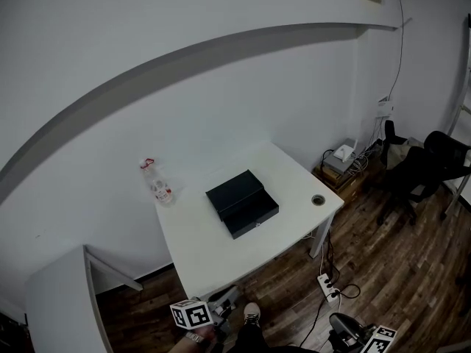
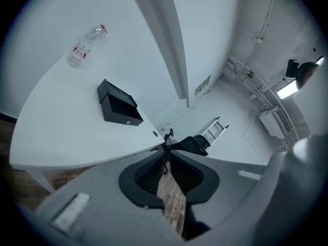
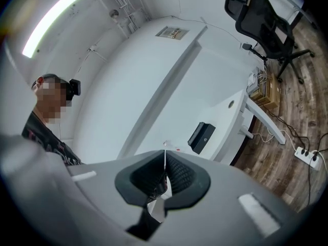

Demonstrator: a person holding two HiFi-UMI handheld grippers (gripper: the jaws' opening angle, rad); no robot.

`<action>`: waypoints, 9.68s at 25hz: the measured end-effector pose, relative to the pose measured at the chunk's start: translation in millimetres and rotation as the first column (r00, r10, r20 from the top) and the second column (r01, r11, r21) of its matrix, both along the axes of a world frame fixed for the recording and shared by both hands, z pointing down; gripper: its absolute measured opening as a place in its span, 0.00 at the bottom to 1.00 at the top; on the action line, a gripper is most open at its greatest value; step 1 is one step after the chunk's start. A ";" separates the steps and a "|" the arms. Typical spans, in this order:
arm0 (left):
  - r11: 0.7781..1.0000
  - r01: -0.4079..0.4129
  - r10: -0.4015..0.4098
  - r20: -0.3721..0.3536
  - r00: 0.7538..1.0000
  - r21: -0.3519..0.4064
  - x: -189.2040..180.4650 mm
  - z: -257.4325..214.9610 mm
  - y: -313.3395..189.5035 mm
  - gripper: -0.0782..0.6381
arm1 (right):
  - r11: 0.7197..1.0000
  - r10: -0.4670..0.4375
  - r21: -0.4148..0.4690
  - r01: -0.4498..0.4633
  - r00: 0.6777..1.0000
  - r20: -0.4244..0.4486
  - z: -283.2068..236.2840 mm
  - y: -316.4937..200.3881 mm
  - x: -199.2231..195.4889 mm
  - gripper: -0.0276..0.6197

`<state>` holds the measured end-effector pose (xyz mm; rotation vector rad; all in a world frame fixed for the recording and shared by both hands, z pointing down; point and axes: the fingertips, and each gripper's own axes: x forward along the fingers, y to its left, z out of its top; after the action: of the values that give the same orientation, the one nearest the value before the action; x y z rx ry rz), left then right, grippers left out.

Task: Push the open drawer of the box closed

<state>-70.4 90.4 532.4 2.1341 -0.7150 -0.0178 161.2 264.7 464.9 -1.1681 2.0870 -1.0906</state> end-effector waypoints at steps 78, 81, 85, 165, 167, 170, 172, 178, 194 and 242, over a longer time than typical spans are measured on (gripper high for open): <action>0.946 0.164 -0.098 0.235 0.967 -0.279 -62.8 112.9 -407.5 0.29 | 0.754 -0.621 -0.588 0.293 0.609 -0.493 225.5 -425.1 -122.8 0.16; 0.945 0.161 -0.092 0.243 0.966 -0.283 -62.3 112.6 -407.2 0.29 | 0.746 -0.630 -0.592 0.305 0.612 -0.478 224.7 -425.8 -122.4 0.15; 0.943 0.152 -0.081 0.239 0.968 -0.297 -62.4 113.9 -406.0 0.29 | 0.741 -0.636 -0.590 0.320 0.618 -0.463 220.5 -427.0 -125.6 0.15; 0.913 0.382 -0.383 0.022 0.924 -0.142 -46.5 30.7 -202.7 0.11 | 0.618 -0.770 -0.273 0.737 0.637 -0.023 101.5 -437.9 -121.9 0.05; 0.929 0.343 -0.344 0.012 0.939 -0.142 -32.4 28.7 -176.8 0.11 | 0.615 -0.772 -0.254 0.747 0.636 0.002 92.7 -422.6 -124.5 0.05; 0.949 0.282 -0.287 -0.012 0.958 -0.142 -13.6 23.7 -139.9 0.11 | 0.620 -0.766 -0.236 0.748 0.642 0.021 81.7 -394.5 -127.3 0.05; 0.958 0.251 -0.258 -0.039 0.965 -0.137 -6.3 17.0 -118.2 0.11 | 0.636 -0.751 -0.230 0.736 0.659 0.031 71.7 -374.6 -130.2 0.05; 0.971 0.188 -0.209 -0.135 0.969 -0.150 -0.2 4.6 -62.6 0.11 | 0.691 -0.696 -0.223 0.687 0.716 0.051 55.8 -304.2 -132.9 0.05; 0.977 0.146 -0.178 -0.222 0.959 -0.155 -17.1 9.9 -0.2 0.11 | 0.769 -0.607 -0.219 0.600 0.794 0.044 48.9 -203.1 -128.1 0.05; 0.974 0.131 -0.177 -0.263 0.948 -0.186 -2.3 2.9 6.7 0.11 | 0.803 -0.558 -0.221 0.554 0.828 0.051 44.8 -181.1 -104.5 0.05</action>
<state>-72.7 97.1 535.3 1.8638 -0.6888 -0.3261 56.6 83.5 509.7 -0.6488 2.4443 -1.6242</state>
